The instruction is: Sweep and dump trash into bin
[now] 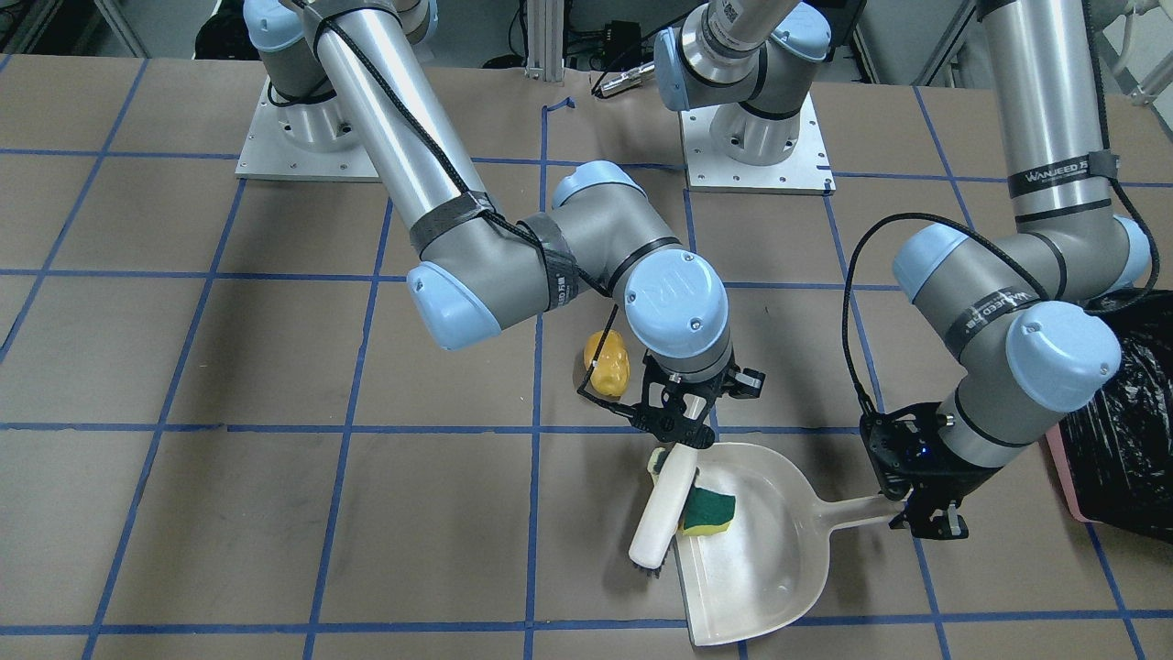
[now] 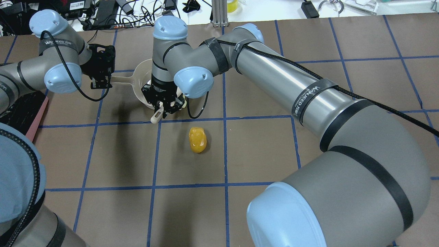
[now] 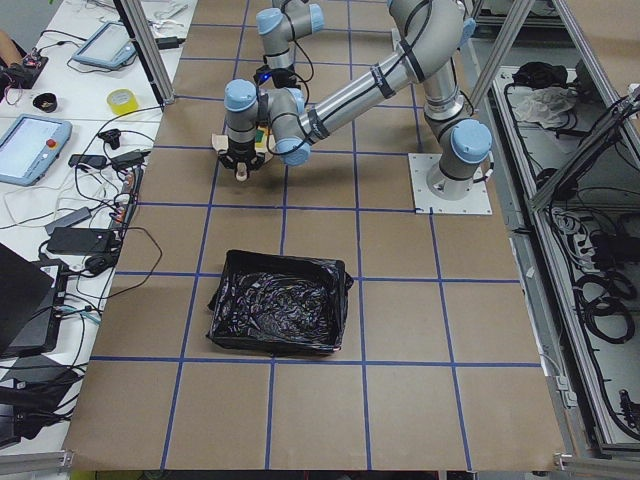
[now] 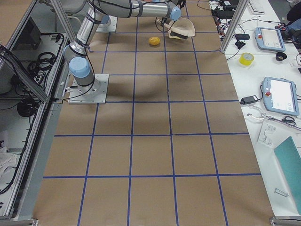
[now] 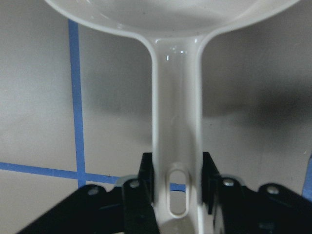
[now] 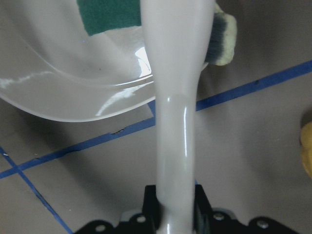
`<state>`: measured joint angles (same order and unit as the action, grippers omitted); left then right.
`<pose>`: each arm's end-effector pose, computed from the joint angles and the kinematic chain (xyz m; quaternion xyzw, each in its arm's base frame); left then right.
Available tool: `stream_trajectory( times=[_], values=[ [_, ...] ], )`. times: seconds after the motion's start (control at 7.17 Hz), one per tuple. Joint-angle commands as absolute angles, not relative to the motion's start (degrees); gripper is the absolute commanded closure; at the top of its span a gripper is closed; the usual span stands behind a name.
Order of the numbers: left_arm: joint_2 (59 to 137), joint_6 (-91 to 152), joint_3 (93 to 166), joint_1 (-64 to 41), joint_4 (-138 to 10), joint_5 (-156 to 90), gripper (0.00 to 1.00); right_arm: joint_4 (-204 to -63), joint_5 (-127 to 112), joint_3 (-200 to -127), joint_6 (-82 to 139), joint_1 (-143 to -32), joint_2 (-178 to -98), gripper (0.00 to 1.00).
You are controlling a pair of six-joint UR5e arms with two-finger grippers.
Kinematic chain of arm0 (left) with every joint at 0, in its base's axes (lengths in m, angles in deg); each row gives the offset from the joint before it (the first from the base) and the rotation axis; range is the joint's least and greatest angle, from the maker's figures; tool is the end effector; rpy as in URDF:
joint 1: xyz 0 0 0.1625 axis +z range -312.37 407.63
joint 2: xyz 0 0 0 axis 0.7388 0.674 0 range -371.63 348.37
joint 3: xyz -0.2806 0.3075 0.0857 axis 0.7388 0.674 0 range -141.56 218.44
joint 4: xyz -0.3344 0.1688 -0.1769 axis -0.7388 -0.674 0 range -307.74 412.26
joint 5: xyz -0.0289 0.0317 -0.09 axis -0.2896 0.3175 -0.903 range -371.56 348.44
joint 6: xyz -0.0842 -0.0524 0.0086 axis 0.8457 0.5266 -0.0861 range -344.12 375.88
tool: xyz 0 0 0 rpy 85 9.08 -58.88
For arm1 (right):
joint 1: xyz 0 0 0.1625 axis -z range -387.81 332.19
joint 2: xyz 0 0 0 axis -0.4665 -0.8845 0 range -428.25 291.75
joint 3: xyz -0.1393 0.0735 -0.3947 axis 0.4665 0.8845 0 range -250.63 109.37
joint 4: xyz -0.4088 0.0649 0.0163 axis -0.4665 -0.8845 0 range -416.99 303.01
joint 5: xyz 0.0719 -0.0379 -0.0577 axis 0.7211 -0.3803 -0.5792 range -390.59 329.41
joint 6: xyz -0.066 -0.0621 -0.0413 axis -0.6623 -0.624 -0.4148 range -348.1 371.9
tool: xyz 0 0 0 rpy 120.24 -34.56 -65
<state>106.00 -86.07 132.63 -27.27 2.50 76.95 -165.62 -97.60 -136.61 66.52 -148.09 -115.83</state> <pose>0.0365 -0.6568 0.2483 0.6862 0.7236 -0.0494 0.0558 0.5313 -0.5684 0.2611 0.2062 0.9580 0.1330 0.1483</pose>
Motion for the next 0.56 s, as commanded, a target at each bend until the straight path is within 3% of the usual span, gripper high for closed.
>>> stream_trajectory(
  times=[0.0,0.42],
  values=[
    [105.88,-86.16,132.65,-27.26,2.51,76.94,0.89,-166.41,-94.49,-133.4,70.68,-148.48,-114.66,1.0],
    [105.62,-86.16,132.65,-27.26,2.6,76.94,0.89,-166.5,-88.35,-129.79,77.0,-148.48,-114.74,1.0]
  ],
)
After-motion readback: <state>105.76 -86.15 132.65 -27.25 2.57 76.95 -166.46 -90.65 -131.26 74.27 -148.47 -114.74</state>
